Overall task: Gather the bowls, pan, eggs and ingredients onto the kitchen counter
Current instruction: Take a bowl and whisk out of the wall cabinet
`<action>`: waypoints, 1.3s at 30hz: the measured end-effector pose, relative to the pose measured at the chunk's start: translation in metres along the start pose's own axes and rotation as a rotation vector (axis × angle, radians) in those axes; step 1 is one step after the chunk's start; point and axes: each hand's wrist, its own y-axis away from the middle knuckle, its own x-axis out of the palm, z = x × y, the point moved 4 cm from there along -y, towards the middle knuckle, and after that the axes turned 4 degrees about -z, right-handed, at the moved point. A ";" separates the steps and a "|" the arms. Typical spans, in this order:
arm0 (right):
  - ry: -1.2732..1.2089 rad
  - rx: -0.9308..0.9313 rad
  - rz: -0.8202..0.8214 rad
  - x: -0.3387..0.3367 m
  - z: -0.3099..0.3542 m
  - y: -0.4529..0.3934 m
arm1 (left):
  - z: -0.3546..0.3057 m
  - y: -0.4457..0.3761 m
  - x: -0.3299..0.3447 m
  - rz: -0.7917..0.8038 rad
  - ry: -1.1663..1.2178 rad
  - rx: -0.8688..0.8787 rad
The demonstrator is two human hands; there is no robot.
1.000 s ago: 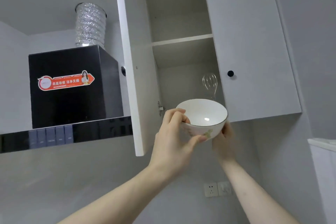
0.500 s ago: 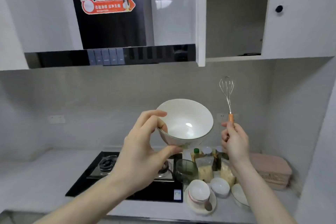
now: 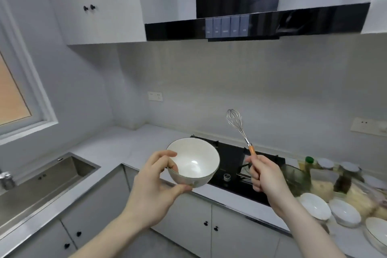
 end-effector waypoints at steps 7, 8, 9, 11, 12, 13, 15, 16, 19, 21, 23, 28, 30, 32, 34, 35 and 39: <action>0.054 0.081 0.211 0.135 -0.045 -0.066 | 0.115 -0.032 -0.053 -0.125 -0.121 -0.143; 0.048 0.092 0.226 0.149 -0.051 -0.072 | 0.125 -0.035 -0.059 -0.133 -0.137 -0.154; 0.037 0.107 0.255 0.173 -0.058 -0.083 | 0.144 -0.043 -0.068 -0.144 -0.159 -0.171; 0.035 0.139 0.290 0.209 -0.068 -0.100 | 0.172 -0.055 -0.083 -0.165 -0.198 -0.206; 0.031 0.152 0.314 0.227 -0.070 -0.110 | 0.186 -0.062 -0.090 -0.180 -0.215 -0.216; 0.034 0.161 0.340 0.243 -0.072 -0.119 | 0.197 -0.067 -0.095 -0.196 -0.231 -0.222; 0.045 0.171 0.384 0.272 -0.076 -0.137 | 0.218 -0.078 -0.104 -0.226 -0.244 -0.238; 0.044 0.177 0.404 0.286 -0.078 -0.145 | 0.228 -0.083 -0.107 -0.240 -0.248 -0.250; 0.043 0.205 0.447 0.327 -0.082 -0.167 | 0.264 -0.099 -0.119 -0.272 -0.268 -0.297; 0.056 0.211 0.478 0.352 -0.086 -0.181 | 0.292 -0.110 -0.126 -0.276 -0.276 -0.321; 0.085 0.216 0.486 0.369 -0.090 -0.192 | 0.315 -0.120 -0.132 -0.276 -0.280 -0.337; 0.149 0.231 0.499 0.426 -0.108 -0.222 | 0.393 -0.153 -0.149 -0.265 -0.251 -0.374; 0.173 0.236 0.501 0.441 -0.112 -0.229 | 0.418 -0.163 -0.155 -0.259 -0.244 -0.386; 0.201 0.236 0.502 0.464 -0.117 -0.239 | 0.448 -0.175 -0.163 -0.243 -0.217 -0.404; 0.223 0.248 0.495 0.485 -0.121 -0.250 | 0.478 -0.188 -0.170 -0.247 -0.184 -0.435; 0.239 0.252 0.492 0.494 -0.123 -0.254 | 0.492 -0.195 -0.172 -0.244 -0.161 -0.448; 0.277 0.312 0.447 0.527 -0.141 -0.280 | 0.551 -0.225 -0.172 -0.211 -0.124 -0.498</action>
